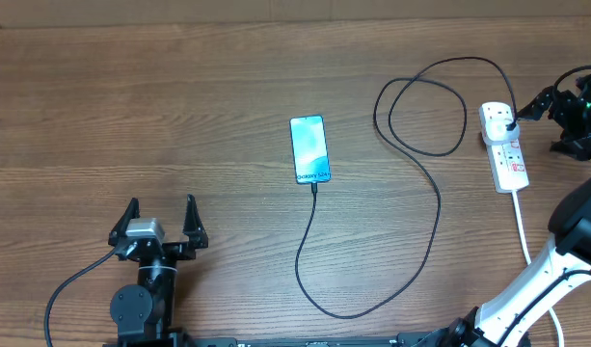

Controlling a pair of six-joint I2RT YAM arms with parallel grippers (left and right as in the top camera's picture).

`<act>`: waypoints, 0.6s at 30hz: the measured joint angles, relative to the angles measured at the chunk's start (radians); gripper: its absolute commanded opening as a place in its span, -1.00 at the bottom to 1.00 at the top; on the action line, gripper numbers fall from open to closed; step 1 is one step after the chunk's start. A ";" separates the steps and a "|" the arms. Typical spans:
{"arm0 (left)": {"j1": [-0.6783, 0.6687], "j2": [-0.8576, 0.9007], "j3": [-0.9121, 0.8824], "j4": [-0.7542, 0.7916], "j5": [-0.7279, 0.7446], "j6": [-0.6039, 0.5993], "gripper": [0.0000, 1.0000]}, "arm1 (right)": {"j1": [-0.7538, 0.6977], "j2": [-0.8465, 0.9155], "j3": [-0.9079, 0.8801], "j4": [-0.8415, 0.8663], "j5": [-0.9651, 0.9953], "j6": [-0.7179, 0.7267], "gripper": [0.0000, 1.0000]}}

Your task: Plug charger to phone and switch on socket

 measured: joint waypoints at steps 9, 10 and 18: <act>0.008 -0.003 0.000 -0.079 0.063 0.185 1.00 | 0.000 0.000 0.000 0.000 0.000 0.000 1.00; 0.008 -0.004 0.000 -0.079 0.063 0.193 0.99 | 0.000 0.000 0.000 0.000 0.000 0.000 1.00; 0.008 -0.004 0.000 -0.083 0.043 0.219 1.00 | 0.000 0.000 0.000 0.000 0.000 0.000 1.00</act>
